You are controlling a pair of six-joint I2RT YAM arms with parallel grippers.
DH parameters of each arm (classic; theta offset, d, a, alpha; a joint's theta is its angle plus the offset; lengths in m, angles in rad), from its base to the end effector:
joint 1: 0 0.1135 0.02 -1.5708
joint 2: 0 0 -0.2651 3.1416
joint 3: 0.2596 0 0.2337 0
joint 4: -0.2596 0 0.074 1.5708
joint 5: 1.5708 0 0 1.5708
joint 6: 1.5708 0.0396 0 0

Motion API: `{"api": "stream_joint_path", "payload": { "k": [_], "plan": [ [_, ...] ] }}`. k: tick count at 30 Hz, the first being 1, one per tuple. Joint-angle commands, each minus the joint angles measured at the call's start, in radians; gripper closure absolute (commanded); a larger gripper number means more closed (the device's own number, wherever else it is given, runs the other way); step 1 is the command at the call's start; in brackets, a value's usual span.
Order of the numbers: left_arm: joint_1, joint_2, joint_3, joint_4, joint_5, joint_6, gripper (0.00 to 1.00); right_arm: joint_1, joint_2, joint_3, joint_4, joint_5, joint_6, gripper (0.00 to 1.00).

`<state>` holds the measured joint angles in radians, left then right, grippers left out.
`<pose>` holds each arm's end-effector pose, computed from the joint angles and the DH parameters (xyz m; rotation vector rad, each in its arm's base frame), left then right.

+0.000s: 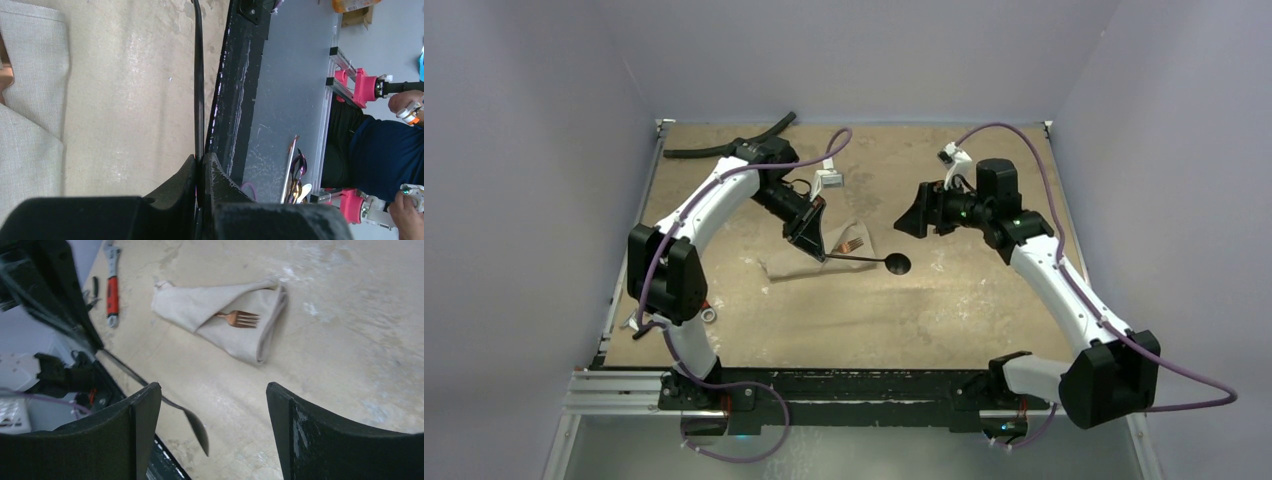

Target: Fold the napkin into a case and place the utensils inside

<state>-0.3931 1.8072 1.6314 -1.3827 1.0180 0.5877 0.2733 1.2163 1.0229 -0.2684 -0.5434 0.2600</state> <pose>0.2791 -0.1522 0.2960 1.2585 2.3377 -1.4730 0.2427 0.0893 0.3295 -0.3663 2.0418 0.8829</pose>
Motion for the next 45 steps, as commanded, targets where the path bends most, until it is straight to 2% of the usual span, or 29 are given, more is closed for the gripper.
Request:
{"api": "stream_joint_path", "payload": {
  "k": [1,4,9,13,19,26,34,41,42,44,45],
  "plan": [
    [0.012,-0.006,0.033,0.003,0.051,0.017,1.00,0.000,-0.012,-0.038,0.068,-0.242,-0.032,0.20],
    [0.025,-0.005,0.026,0.016,0.059,0.004,1.00,0.000,-0.025,-0.100,0.086,-0.298,-0.015,0.22],
    [0.103,0.026,0.030,-0.004,0.115,-0.004,1.00,0.000,-0.075,-0.166,0.136,-0.252,0.043,0.22],
    [0.153,0.055,0.058,-0.051,0.154,0.031,1.00,0.000,-0.062,-0.169,0.170,-0.240,0.057,0.27],
    [0.155,0.054,0.059,-0.052,0.170,0.025,1.00,0.001,-0.035,-0.235,0.384,-0.232,0.194,0.44],
    [0.158,0.056,0.056,-0.051,0.185,0.014,1.00,0.004,-0.021,-0.294,0.482,-0.206,0.227,0.46],
    [0.158,0.054,0.056,-0.052,0.193,0.005,1.00,0.028,0.007,-0.300,0.583,-0.179,0.295,0.61],
    [0.160,0.060,0.052,-0.053,0.207,-0.003,1.00,0.071,0.052,-0.285,0.588,-0.145,0.292,0.64],
    [0.161,0.060,0.053,-0.053,0.206,-0.003,1.00,0.072,0.053,-0.285,0.593,-0.145,0.293,0.67],
    [0.160,0.061,0.051,-0.052,0.204,-0.002,1.00,0.075,0.050,-0.284,0.600,-0.141,0.297,0.82],
    [0.160,0.064,0.052,-0.053,0.196,-0.001,1.00,0.075,0.047,-0.280,0.595,-0.135,0.297,0.98]
  ]
}}
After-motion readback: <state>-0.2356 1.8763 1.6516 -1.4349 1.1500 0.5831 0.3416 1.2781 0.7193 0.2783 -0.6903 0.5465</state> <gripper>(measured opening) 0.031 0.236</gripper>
